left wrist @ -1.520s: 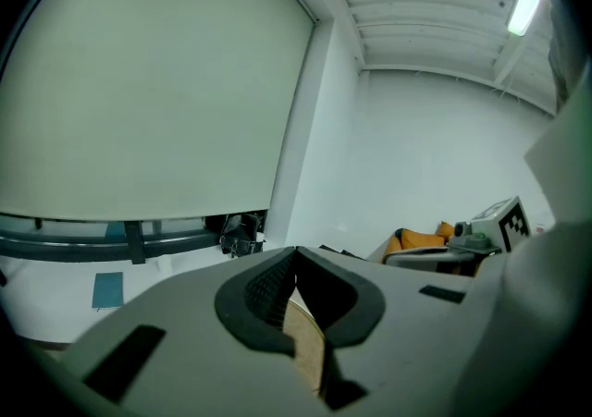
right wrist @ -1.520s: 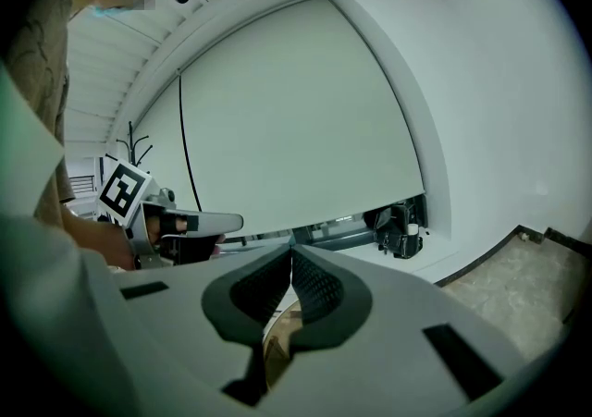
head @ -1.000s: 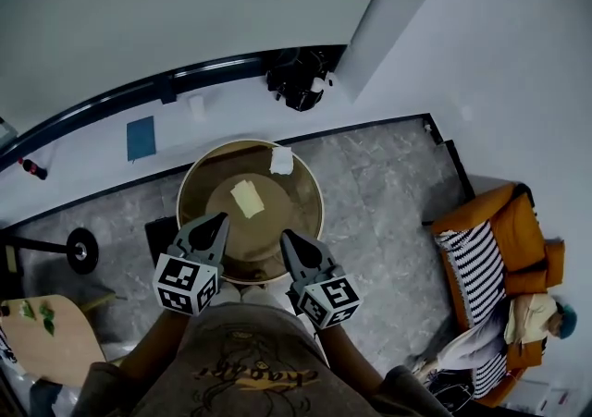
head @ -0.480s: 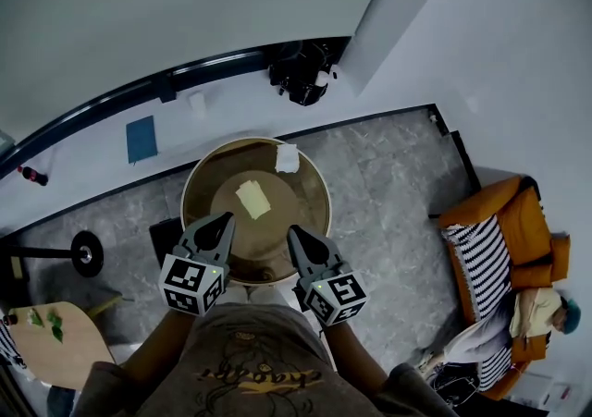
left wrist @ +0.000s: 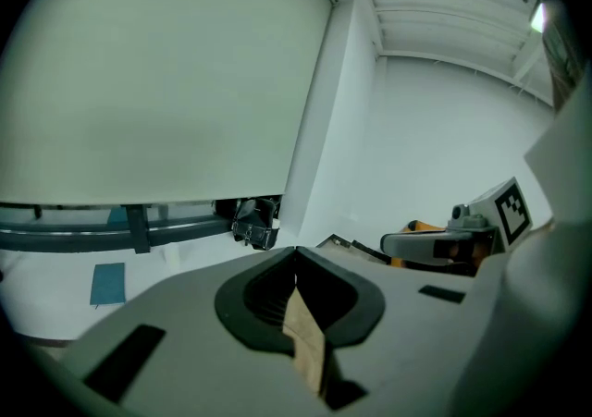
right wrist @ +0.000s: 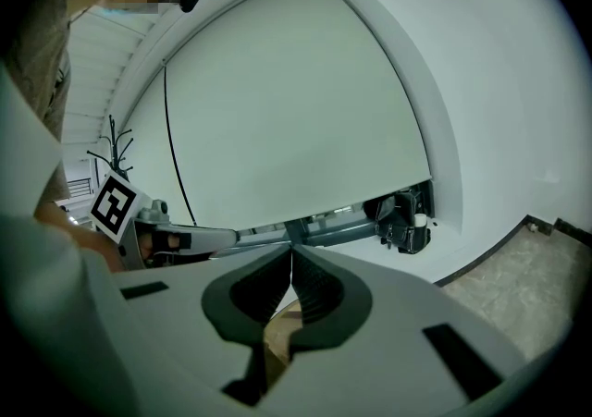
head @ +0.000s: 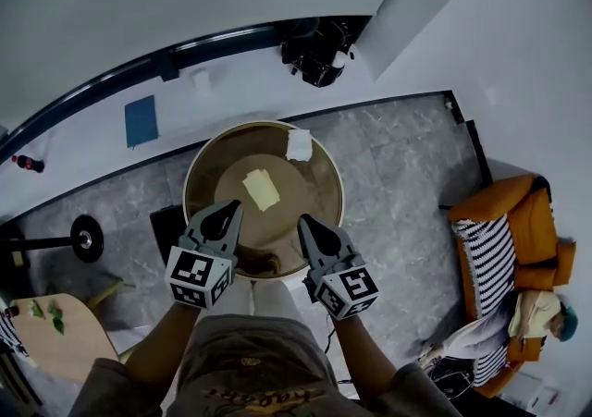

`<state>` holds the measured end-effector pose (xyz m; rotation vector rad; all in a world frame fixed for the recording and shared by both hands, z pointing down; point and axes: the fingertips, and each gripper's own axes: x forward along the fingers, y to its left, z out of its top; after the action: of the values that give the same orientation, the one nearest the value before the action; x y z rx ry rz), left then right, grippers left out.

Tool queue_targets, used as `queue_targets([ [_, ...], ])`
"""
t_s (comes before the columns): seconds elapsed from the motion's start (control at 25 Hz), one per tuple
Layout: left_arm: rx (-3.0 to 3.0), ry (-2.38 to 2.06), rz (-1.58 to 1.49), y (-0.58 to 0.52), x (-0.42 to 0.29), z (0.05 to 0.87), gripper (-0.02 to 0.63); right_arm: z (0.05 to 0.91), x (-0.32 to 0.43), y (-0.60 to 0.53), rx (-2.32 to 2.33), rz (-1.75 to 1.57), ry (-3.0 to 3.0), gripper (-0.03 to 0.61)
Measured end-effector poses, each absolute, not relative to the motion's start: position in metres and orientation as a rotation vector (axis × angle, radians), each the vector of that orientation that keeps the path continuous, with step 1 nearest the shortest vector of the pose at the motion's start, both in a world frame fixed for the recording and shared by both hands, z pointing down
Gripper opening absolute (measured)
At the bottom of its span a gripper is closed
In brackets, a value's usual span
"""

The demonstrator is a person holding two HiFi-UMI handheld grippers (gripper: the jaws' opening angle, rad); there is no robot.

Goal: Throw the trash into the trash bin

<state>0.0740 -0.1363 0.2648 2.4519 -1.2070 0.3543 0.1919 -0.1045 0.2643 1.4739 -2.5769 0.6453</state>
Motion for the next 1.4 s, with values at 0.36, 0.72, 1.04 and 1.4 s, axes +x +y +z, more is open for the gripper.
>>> queue_targets([
  [0.36,2.404,-1.213,0.37,-0.157,0.075,0.337,0.018,0.33,0.182,-0.125,1.502,0.708,-2.563,0.018],
  [0.72,2.409,-1.181,0.367,-0.167,0.082,0.416,0.018,0.402,0.167,-0.134,1.482,0.707,-2.573,0.018],
  [1.04,2.437,-1.127,0.399,-0.158,0.097,0.462,0.02,0.447,0.175,-0.125,1.505,0.754,-2.531,0.018],
  [1.4,2.436,-1.134,0.382,-0.163,0.104,0.474,0.154,0.463,0.186,-0.127,1.522,0.771,-2.511,0.018],
])
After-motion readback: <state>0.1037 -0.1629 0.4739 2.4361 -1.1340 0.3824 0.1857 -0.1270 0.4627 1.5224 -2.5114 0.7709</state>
